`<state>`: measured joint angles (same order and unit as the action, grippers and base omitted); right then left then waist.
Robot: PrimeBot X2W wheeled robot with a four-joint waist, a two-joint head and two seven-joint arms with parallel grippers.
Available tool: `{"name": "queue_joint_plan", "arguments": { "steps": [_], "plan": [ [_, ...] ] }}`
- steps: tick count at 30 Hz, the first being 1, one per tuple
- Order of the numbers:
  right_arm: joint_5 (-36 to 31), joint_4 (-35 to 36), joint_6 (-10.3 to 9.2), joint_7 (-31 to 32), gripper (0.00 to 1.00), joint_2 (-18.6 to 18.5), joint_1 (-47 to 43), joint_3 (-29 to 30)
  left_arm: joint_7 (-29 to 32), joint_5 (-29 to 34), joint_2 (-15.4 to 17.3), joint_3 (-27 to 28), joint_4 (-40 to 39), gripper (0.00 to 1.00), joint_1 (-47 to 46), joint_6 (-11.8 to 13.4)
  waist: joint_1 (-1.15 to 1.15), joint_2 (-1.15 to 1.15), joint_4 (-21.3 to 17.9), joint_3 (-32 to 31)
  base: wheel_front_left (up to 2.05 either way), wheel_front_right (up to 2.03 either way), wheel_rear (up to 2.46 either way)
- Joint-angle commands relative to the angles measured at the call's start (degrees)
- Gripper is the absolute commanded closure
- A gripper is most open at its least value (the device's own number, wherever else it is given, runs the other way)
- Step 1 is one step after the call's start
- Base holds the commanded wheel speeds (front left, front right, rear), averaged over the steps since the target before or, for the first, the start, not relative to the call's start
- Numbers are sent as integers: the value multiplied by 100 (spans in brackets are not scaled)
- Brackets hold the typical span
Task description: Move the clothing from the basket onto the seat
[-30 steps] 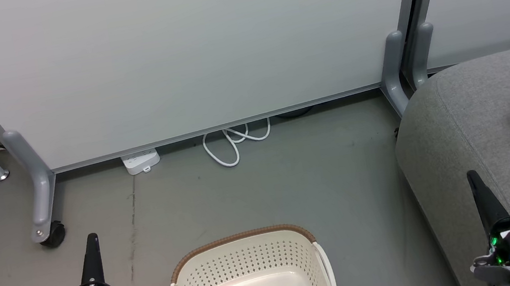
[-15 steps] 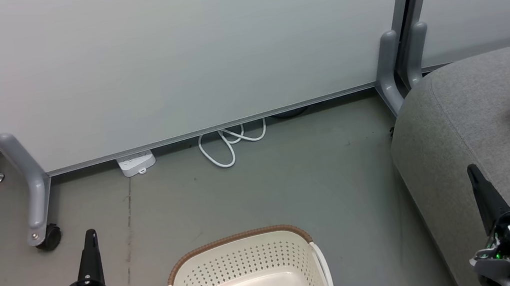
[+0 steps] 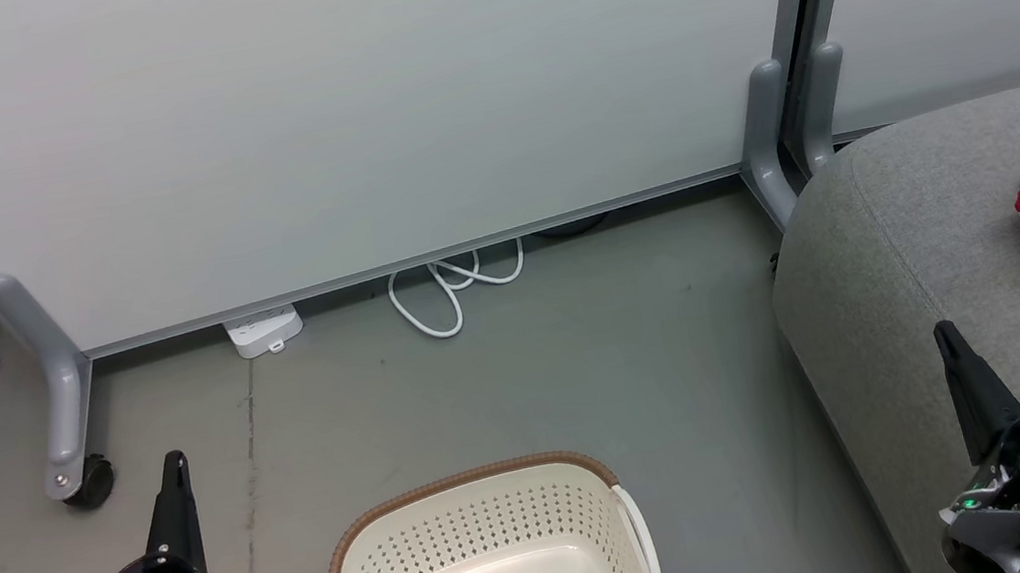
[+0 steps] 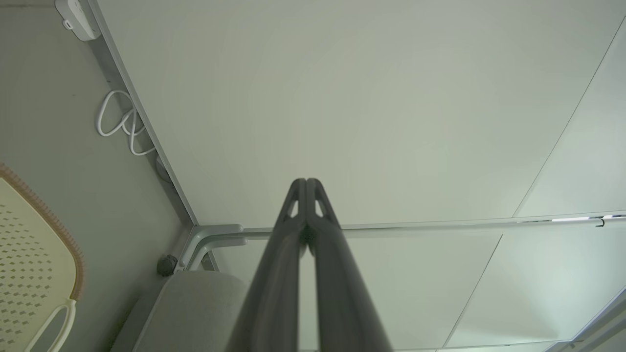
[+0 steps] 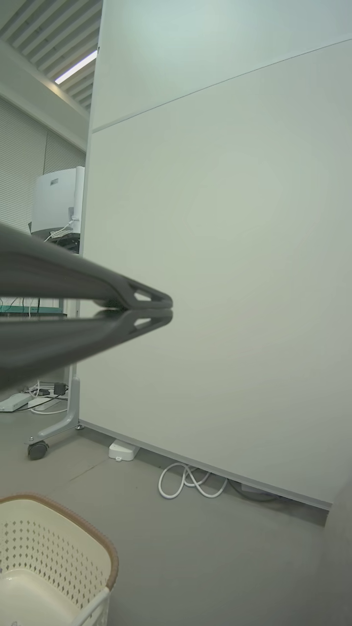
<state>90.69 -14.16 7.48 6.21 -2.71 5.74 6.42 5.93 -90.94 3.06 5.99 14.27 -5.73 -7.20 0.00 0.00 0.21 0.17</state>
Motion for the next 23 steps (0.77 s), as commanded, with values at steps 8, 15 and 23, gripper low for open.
{"name": "queue_joint_plan", "arguments": {
  "steps": [8, 15, 23],
  "plan": [
    [179, 23, 3, 57, 100, -30, 86, 19, 53, -163, 10, 37, -36, 100, -74, -52, 0, 0, -21, 1, 0, 0, 0],
    [179, 23, 3, 57, 100, -30, 85, 19, 57, -160, 6, 40, -36, 100, -75, -53, 0, 0, -21, 1, 0, 0, 0],
    [179, 23, 3, 56, 100, -30, 83, 18, 61, -154, 3, 44, -36, 100, -75, -53, 0, 0, -21, 1, 0, 0, 0]
  ]
}}
